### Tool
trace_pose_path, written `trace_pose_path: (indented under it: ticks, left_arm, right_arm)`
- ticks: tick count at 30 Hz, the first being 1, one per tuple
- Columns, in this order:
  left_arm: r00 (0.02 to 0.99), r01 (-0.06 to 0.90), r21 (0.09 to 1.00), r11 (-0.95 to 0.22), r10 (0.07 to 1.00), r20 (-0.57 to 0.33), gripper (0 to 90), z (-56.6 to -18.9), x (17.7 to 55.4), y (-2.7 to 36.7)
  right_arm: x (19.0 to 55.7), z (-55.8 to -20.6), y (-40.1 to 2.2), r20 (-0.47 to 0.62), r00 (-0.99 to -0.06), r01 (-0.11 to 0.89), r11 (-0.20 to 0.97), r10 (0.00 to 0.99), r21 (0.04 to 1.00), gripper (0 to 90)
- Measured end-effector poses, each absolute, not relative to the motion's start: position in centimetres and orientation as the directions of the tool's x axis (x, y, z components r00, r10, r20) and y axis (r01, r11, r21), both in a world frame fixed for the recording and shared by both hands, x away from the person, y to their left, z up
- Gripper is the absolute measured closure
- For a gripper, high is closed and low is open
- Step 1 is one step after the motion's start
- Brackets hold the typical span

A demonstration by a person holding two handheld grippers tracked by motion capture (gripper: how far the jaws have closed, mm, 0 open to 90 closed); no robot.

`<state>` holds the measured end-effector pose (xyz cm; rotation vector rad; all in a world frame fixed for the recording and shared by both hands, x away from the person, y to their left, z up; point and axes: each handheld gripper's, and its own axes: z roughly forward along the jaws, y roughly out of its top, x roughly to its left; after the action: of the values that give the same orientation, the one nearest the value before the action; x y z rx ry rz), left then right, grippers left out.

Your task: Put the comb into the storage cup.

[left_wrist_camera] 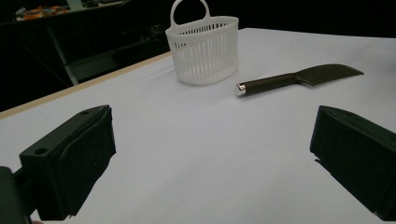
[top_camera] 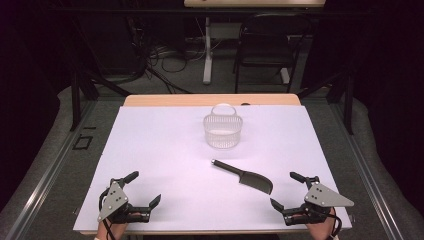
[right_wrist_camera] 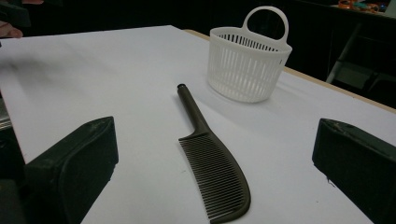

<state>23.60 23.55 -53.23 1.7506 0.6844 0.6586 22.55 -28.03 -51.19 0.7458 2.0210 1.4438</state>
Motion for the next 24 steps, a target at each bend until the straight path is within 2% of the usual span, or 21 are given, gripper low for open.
trace_pose_path:
  ticks: [24]
  left_arm:
    - [0.679,0.124,0.961,-0.245,0.728,0.098,0.1,-53.2,23.7,23.3]
  right_arm:
    - [24.5,-51.2,-25.6,-0.062,-0.726,0.199,0.296,0.685,0.934,0.1]
